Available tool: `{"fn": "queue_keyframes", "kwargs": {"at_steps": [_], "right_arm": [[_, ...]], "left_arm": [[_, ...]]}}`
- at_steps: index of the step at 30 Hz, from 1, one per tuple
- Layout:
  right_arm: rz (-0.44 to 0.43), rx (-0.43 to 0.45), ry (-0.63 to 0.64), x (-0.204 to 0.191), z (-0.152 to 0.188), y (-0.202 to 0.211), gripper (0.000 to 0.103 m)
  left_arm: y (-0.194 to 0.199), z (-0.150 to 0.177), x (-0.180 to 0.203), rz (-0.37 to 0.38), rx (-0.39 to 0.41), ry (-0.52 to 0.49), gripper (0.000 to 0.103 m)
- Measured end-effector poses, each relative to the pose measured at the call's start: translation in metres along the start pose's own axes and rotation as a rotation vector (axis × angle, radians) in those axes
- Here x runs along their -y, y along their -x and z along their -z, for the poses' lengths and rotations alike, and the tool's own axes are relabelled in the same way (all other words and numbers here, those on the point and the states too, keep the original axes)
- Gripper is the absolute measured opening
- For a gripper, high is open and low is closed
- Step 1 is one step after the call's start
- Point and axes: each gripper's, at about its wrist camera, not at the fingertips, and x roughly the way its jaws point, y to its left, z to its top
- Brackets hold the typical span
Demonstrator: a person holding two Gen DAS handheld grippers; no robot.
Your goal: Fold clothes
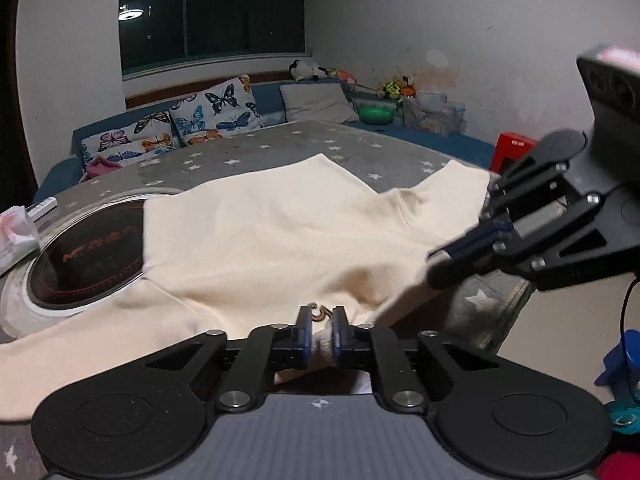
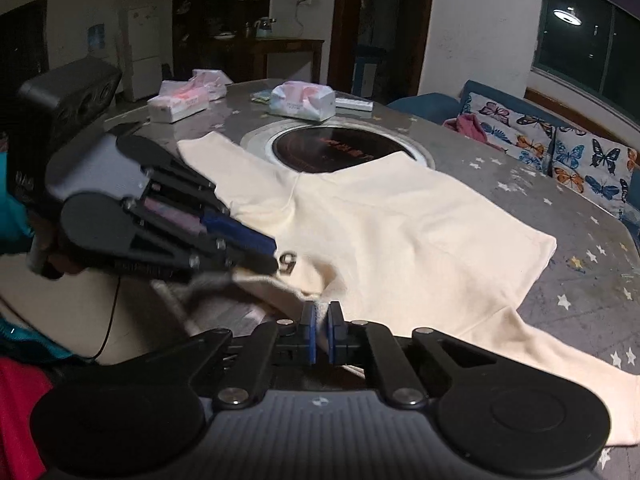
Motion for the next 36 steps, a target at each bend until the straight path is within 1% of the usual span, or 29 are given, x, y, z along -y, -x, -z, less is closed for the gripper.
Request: {"fn": "queue_keyframes", "kwargs": {"at_steps": [5, 8, 9, 13, 16, 17, 21, 24, 25, 27, 29, 31, 34, 35, 36], "right_arm": [[-0.047, -0.058, 0.018, -0.005, 0.011, -0.005, 0.005], [-0.073, -0.076, 0.009, -0.003, 0.014, -0.004, 0.006], [-0.084, -0.077, 0.0, 0.0, 0.013, -0.002, 0.008], [-0.09, -0.036, -0.054, 0.014, 0.007, 0.011, 0.008], [-0.046, -0.001, -0.076, 0.024, 0.0, 0.012, 0.008], [-0.031, 0.007, -0.081, 0.026, -0.002, 0.009, 0.008], [0.006, -0.002, -0.059, 0.026, -0.005, -0.015, 0.008], [-0.022, -0.034, -0.042, 0.02, -0.002, -0.029, 0.008], [-0.039, -0.053, -0.036, 0.017, 0.0, -0.033, 0.008], [-0.045, -0.065, -0.012, 0.012, 0.004, -0.034, 0.009], [-0.065, -0.063, -0.03, 0.015, 0.004, -0.027, 0.009], [-0.068, -0.042, -0.057, 0.024, 0.002, -0.018, 0.01], [0.015, -0.005, -0.107, 0.048, -0.006, -0.013, 0.012], [0.042, 0.003, -0.127, 0.056, -0.009, -0.016, 0.015], [0.069, 0.009, -0.148, 0.065, -0.012, -0.02, 0.015]], "left_arm": [[0.018, 0.006, -0.011, 0.028, 0.003, 0.038, 0.009], [0.024, 0.008, -0.014, 0.045, -0.014, 0.024, 0.009], [0.027, 0.007, -0.016, 0.05, -0.014, 0.021, 0.012], [0.03, -0.003, -0.02, 0.039, 0.027, 0.024, 0.012], [0.028, -0.012, -0.022, 0.022, 0.062, 0.031, 0.013], [0.022, -0.014, -0.021, 0.02, 0.061, 0.035, 0.013], [-0.011, -0.019, -0.019, 0.022, 0.018, 0.06, 0.013], [-0.029, -0.015, -0.014, 0.042, -0.022, 0.058, 0.013], [-0.031, -0.012, -0.012, 0.049, -0.031, 0.048, 0.013], [-0.034, -0.005, -0.008, 0.063, -0.05, 0.027, 0.014], [-0.031, -0.003, -0.006, 0.076, -0.058, 0.006, 0.015], [-0.027, -0.004, -0.008, 0.09, -0.061, 0.002, 0.015], [-0.029, -0.013, -0.008, 0.083, -0.042, 0.014, 0.015], [-0.031, -0.017, -0.008, 0.085, -0.034, 0.022, 0.015], [-0.034, -0.02, -0.007, 0.089, -0.028, 0.027, 0.015]]}}
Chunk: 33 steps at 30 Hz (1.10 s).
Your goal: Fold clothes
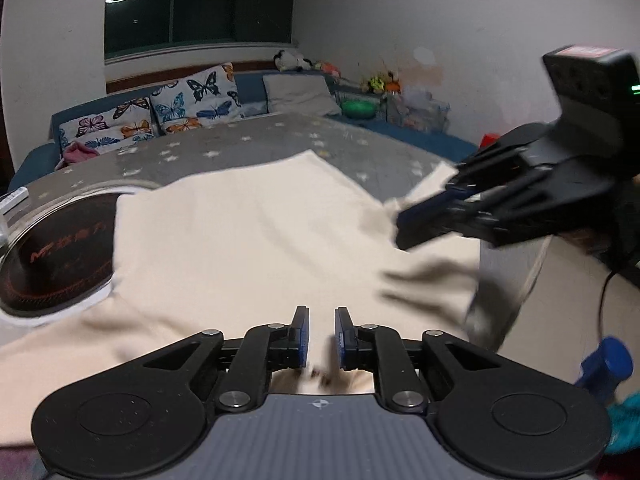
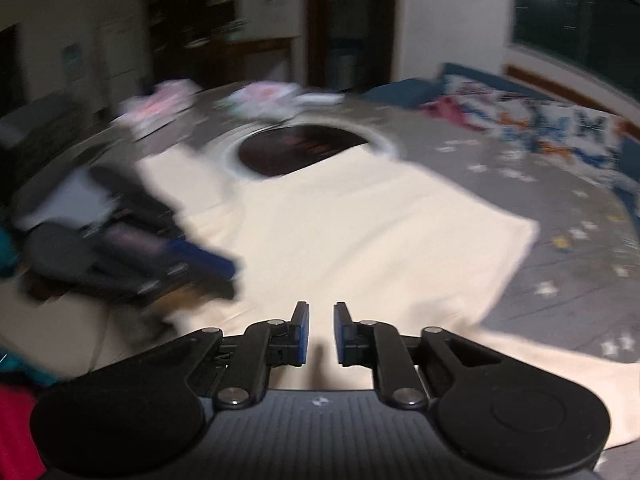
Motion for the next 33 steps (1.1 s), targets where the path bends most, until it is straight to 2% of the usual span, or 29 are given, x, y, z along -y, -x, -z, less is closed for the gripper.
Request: {"fn": "queue_keyframes", "kwargs": {"at_steps": [4, 7, 8, 9, 13, 15, 17, 20, 22, 24, 28, 31, 33], "right_arm": [[0.08, -0.002, -0.054, 0.024, -0.008, -0.025, 0.015], [0.136, -0.058, -0.099, 0.035, -0.005, -0.039, 0.015], [0.143, -0.08, -0.118, 0.039, -0.001, -0.041, 0.015], [0.144, -0.084, -0.129, 0.042, 0.004, -0.039, 0.016], [0.153, -0.1, -0.12, 0.041, 0.014, -0.029, 0.016], [0.158, -0.102, -0.106, 0.04, 0.015, -0.028, 0.016], [0.163, -0.102, -0.092, 0.037, 0.015, -0.028, 0.017], [0.172, -0.099, -0.072, 0.033, 0.013, -0.029, 0.019], [0.174, -0.091, -0.075, 0.032, 0.012, -0.027, 0.023], [0.176, -0.071, -0.067, 0.028, 0.01, -0.023, 0.03], [0.142, -0.041, 0.002, 0.008, 0.007, -0.016, 0.035], [0.104, -0.024, 0.052, -0.007, 0.005, -0.011, 0.041], [0.085, -0.018, 0.08, -0.015, 0.004, -0.01, 0.042]], "left_arm": [[-0.017, -0.005, 0.012, 0.047, -0.016, -0.005, 0.016], [-0.019, 0.001, 0.022, 0.088, -0.038, -0.018, 0.02], [-0.017, 0.004, 0.025, 0.097, -0.033, -0.023, 0.027], [-0.015, 0.006, 0.026, 0.105, -0.029, -0.022, 0.029], [-0.008, 0.009, 0.027, 0.144, -0.023, 0.021, 0.029], [-0.003, 0.008, 0.024, 0.143, -0.006, 0.043, 0.03], [0.007, 0.007, 0.017, 0.111, 0.019, 0.071, 0.032], [0.03, 0.008, -0.007, -0.013, 0.077, 0.127, 0.041], [0.047, 0.009, -0.028, -0.119, 0.114, 0.186, 0.042], [0.062, 0.015, -0.055, -0.272, 0.133, 0.267, 0.042], [0.081, 0.029, -0.109, -0.577, 0.102, 0.446, 0.047], [0.086, 0.04, -0.134, -0.747, 0.08, 0.496, 0.051], [0.085, 0.044, -0.146, -0.821, 0.066, 0.508, 0.055]]}}
